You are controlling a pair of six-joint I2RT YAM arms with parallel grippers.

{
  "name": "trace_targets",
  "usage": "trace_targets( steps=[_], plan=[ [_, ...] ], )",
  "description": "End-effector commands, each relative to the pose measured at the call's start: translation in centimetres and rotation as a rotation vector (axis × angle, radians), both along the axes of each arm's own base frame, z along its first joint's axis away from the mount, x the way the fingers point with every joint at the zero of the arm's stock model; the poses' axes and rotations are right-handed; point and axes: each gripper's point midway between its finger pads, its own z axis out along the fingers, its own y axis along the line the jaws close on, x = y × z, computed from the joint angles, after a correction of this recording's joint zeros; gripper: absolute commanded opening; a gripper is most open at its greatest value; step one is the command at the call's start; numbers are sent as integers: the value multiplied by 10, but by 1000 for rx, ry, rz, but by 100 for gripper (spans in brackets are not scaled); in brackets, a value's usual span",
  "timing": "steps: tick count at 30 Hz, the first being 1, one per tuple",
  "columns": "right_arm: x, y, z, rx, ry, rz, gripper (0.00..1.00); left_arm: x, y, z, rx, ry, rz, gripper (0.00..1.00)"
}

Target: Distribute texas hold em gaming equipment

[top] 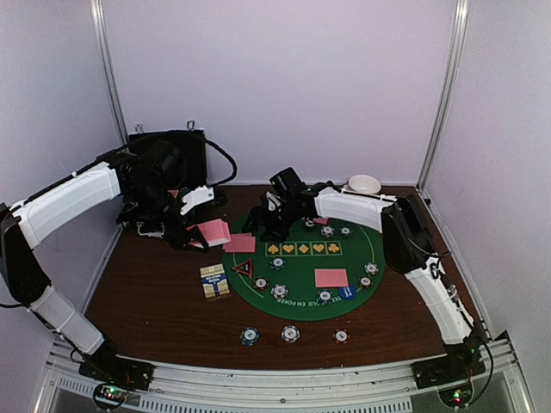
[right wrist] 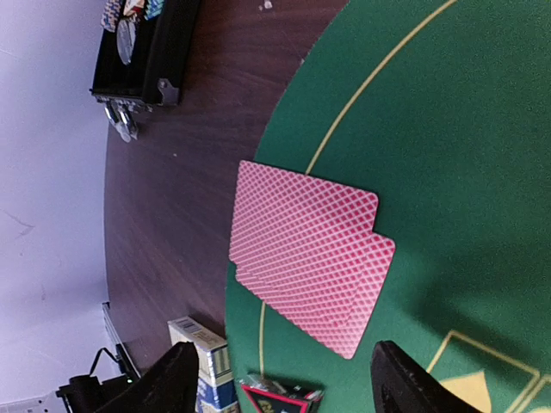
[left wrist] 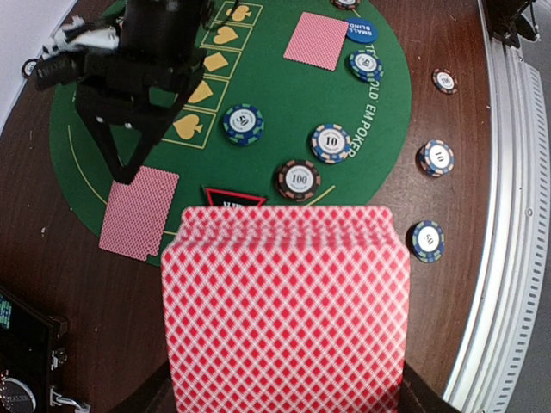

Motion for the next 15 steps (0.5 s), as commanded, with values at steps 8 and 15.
trace_targets(
  steps=[8, 15],
  plan=[
    [-44, -28, 148, 181, -200, 40, 84, 2, -4, 16, -52, -33, 13, 4],
    [-107, -17, 177, 335, -150, 135, 86, 6, -7, 15, -59, -27, 13, 4]
  ],
)
